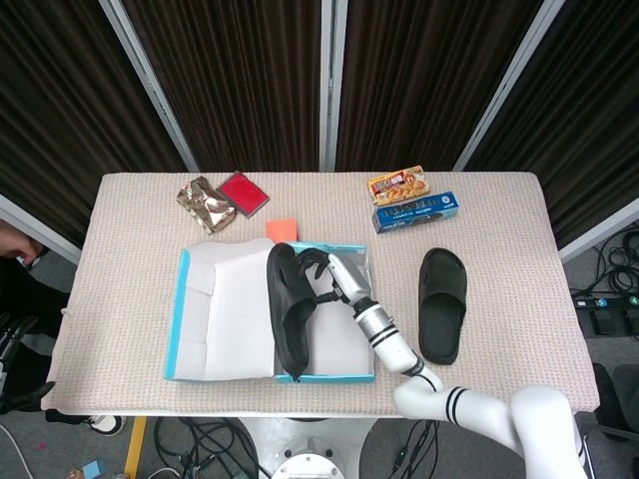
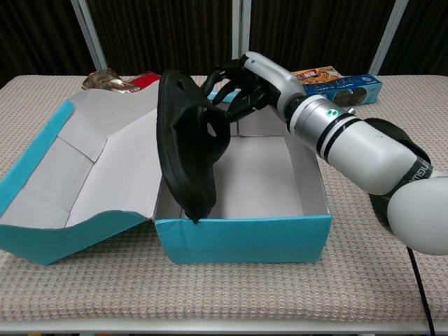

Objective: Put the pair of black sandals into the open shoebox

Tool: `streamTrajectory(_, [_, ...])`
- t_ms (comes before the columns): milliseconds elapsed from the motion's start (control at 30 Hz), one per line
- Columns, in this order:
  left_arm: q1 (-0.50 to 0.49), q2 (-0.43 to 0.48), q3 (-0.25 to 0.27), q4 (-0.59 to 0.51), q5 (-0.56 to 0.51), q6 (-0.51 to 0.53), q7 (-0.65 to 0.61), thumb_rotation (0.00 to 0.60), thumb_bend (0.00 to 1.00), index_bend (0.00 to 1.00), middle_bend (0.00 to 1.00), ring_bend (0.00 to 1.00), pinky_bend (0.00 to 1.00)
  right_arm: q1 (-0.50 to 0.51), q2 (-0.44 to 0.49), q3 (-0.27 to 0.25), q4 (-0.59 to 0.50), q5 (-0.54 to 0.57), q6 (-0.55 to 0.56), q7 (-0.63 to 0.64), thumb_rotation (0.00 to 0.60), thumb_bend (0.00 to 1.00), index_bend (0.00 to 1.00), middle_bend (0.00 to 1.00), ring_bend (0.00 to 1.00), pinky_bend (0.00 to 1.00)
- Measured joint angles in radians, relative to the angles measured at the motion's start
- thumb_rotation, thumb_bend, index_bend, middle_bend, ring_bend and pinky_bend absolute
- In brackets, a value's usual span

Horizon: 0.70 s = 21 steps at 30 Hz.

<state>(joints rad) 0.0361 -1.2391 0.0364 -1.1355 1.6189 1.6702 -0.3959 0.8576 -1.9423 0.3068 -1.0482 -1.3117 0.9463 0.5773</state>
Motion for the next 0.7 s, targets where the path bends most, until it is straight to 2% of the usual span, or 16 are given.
streamTrajectory(400, [-0.004, -0.004, 0.002, 0.005, 0.007, -0.002, -0.014, 0.6, 0.07, 0.11, 0.14, 0.0, 0.09, -0.013, 0.004, -0.043, 0.044, -0.04, 0.011, -0.054, 0.6, 0.12, 0.55, 0.48, 0.37, 0.5])
streamTrajectory(700, [-0.003, -0.006, 0.005, 0.007, 0.007, -0.006, -0.033, 0.6, 0.07, 0.11, 0.14, 0.0, 0.09, -0.011, 0.013, -0.061, 0.071, -0.057, 0.014, -0.157, 0.6, 0.15, 0.55, 0.48, 0.37, 0.5])
